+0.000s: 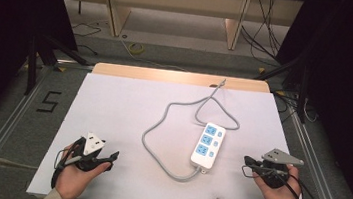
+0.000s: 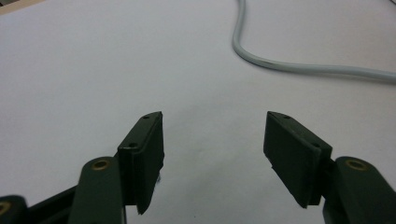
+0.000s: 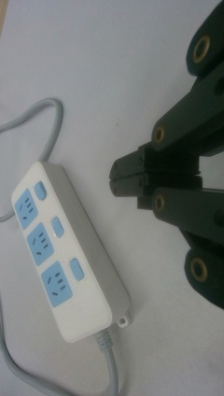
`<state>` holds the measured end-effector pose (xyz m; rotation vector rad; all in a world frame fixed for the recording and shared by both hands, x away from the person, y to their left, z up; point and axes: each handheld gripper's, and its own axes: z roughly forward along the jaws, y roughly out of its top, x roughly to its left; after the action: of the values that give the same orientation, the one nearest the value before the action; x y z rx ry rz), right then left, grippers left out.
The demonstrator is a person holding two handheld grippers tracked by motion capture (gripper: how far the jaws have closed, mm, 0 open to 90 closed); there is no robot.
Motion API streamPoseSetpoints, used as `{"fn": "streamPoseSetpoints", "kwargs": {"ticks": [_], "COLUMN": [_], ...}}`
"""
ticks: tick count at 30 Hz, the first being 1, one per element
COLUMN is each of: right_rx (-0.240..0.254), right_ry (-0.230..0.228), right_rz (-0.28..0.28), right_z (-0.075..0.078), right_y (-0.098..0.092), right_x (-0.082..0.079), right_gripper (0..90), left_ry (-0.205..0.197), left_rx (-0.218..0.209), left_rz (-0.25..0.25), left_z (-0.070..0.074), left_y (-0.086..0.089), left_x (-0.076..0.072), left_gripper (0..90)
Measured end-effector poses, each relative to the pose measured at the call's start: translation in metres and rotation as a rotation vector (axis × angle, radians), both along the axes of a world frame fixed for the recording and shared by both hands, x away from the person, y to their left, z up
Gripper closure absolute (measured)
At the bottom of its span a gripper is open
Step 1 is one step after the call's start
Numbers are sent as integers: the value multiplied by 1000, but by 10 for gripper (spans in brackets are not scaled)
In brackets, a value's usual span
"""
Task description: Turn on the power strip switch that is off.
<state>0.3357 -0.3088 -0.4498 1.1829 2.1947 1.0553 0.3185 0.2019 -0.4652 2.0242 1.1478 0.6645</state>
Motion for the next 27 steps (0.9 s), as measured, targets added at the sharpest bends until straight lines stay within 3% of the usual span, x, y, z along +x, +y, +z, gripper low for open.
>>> {"fn": "streamPoseSetpoints", "kwargs": {"ticks": [9,27], "right_rx": [-27,-108], "right_ry": [17,138], "right_rz": [15,56], "right_z": [7,18], "right_y": [4,19], "right_x": [0,11], "right_gripper": [900,900], "left_ry": [3,4], "left_rx": [2,15], "left_rz": [0,-10], "left_z": [0,-2], "left_y": [0,-2], "left_x": [-1,-1], "left_gripper": [379,380]}}
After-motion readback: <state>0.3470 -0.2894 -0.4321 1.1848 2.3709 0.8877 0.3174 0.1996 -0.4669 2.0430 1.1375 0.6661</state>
